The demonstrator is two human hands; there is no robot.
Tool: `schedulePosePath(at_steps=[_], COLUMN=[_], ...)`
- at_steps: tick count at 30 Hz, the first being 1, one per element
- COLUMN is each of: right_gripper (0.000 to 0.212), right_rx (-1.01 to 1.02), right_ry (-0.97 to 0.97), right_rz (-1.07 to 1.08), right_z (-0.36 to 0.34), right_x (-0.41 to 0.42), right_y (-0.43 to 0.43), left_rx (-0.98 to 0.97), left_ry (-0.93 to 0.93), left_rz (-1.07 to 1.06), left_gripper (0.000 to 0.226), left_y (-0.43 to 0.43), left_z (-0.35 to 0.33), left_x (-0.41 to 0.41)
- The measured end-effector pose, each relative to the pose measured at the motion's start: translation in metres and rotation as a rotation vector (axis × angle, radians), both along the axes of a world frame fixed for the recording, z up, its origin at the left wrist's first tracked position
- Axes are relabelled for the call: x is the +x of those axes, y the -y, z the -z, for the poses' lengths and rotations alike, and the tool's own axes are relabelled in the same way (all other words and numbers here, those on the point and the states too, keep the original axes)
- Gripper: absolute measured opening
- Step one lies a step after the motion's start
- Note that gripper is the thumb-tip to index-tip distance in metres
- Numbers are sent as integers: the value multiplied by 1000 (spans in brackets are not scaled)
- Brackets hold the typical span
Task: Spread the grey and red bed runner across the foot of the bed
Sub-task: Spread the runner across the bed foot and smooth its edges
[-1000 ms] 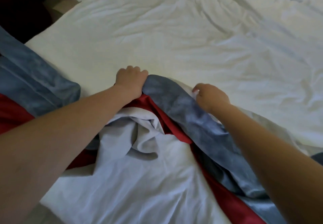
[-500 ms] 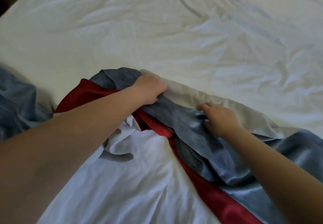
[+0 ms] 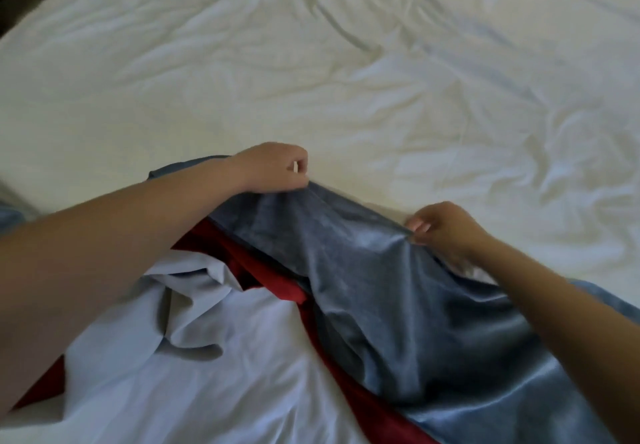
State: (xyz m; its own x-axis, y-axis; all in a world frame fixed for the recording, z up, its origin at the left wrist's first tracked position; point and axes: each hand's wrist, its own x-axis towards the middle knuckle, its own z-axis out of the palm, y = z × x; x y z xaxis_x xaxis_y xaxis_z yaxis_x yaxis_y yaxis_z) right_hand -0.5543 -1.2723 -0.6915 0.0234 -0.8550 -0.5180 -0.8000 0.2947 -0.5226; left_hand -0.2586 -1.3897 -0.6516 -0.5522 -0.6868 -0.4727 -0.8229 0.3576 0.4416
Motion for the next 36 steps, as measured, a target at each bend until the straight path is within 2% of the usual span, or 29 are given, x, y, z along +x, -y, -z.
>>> schedulePosePath(at_steps=[2, 5, 8, 11, 14, 16, 20, 24, 36], right_gripper=[12, 5, 13, 6, 12, 15, 38, 54, 47], right_rx=[145, 220, 8, -189, -224, -221, -335, -503, -527], right_ry=[239, 323, 156, -163, -402, -496, -441, -445, -372], right_rz=[166, 248, 316, 241, 212, 180, 97, -103, -415], right_z=[-13, -26, -24, -17, -8, -2, -7, -28, -61], right_x=[-24, -49, -54, -44, -28, -18, -3, 23, 177], right_y=[16, 39, 68, 81, 75, 72, 72, 79, 70], left_rx=[59, 118, 25, -206, -515, -561, -621, -676, -665], left_ry=[-28, -68, 5, 220, 404, 392, 230, 124, 211], left_rz=[-84, -185, -90, -7, -73, -122, -66, -110, -271], left_gripper=[23, 16, 9, 20, 21, 26, 52, 60, 53], left_y=[16, 33, 44, 49, 49, 45, 32, 19, -50], left_z=[-5, -13, -15, -11, 2, 8, 1, -15, -43], left_x=[-7, -12, -23, -41, -53, -58, -56, -34, 73])
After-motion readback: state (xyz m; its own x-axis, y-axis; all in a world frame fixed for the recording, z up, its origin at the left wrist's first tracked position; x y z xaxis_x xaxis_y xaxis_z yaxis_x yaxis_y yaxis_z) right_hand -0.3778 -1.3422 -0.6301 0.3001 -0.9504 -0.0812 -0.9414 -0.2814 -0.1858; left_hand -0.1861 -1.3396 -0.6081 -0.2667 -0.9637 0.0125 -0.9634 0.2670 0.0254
